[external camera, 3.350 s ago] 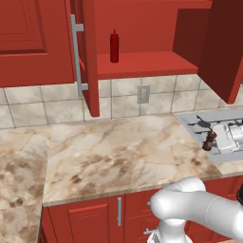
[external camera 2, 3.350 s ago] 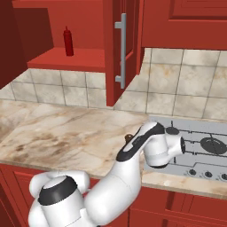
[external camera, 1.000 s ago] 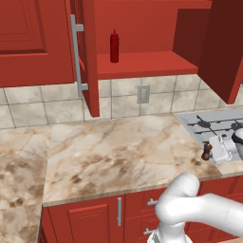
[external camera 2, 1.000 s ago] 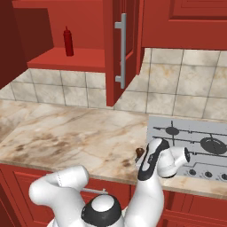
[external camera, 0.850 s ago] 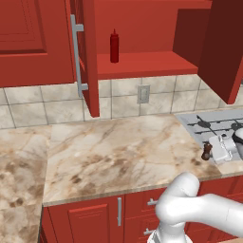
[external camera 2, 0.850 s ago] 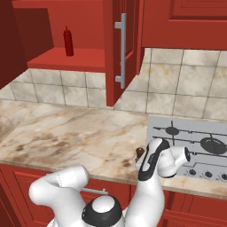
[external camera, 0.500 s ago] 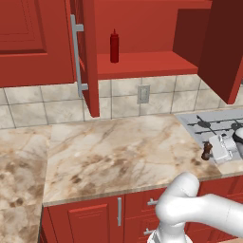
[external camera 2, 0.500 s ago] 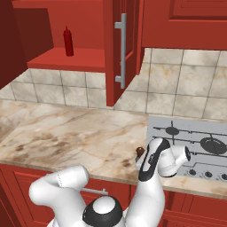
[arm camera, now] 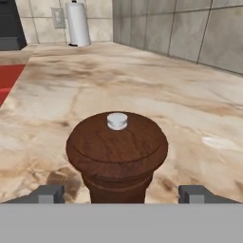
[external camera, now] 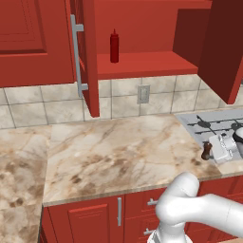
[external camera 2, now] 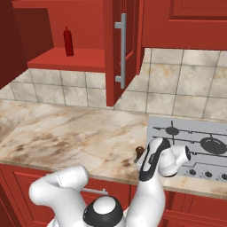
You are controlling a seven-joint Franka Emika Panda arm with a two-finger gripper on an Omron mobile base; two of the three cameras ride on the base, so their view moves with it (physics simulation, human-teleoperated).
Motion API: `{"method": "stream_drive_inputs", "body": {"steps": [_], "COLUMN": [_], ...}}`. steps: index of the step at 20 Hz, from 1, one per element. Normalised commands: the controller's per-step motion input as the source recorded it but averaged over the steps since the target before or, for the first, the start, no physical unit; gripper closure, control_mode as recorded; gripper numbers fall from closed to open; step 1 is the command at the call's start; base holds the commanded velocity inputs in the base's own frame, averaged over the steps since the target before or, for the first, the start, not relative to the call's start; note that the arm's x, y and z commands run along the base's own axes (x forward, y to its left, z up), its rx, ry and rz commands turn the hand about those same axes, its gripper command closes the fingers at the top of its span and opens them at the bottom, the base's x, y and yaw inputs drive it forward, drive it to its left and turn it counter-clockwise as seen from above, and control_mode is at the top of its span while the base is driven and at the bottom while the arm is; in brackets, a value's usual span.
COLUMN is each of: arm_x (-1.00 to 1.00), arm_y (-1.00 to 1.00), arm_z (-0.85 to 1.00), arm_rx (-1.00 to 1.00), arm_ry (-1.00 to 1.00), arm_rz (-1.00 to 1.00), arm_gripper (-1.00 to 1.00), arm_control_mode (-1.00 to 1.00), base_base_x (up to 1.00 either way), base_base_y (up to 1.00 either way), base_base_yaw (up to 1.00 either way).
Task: Take 2 condiments from the cabinet and move them on the counter near the stove.Make sure the condiments are lined up with each other, next to each other.
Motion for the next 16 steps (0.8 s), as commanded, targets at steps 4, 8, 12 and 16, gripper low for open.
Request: {"method": "stream_drive_inputs", "body": {"steps": [4, 8, 12, 16], "arm_x": [0.0, 0.0, 0.0, 0.0], "arm_y": [-0.14, -0.31, -0.25, -0.24], "arm_z": [0.0, 0.12, 0.22, 0.19], "arm_rx": [0.01, 0.08, 0.12, 0.1], "arm_ry": [0.0, 0.0, 0.0, 0.0], "arm_rz": [0.01, 0.0, 0.0, 0.0], "arm_gripper": [-1.0, -1.0, -1.0, -1.0], "arm_control_mode": [-1.0, -1.0, -1.0, -1.0], "base_base_x": [0.0, 0.0, 0.0, 0.0], "base_base_y": [0.0, 0.0, 0.0, 0.0], "base_base_yaw": [0.0, 0.0, 0.0, 0.0]}}
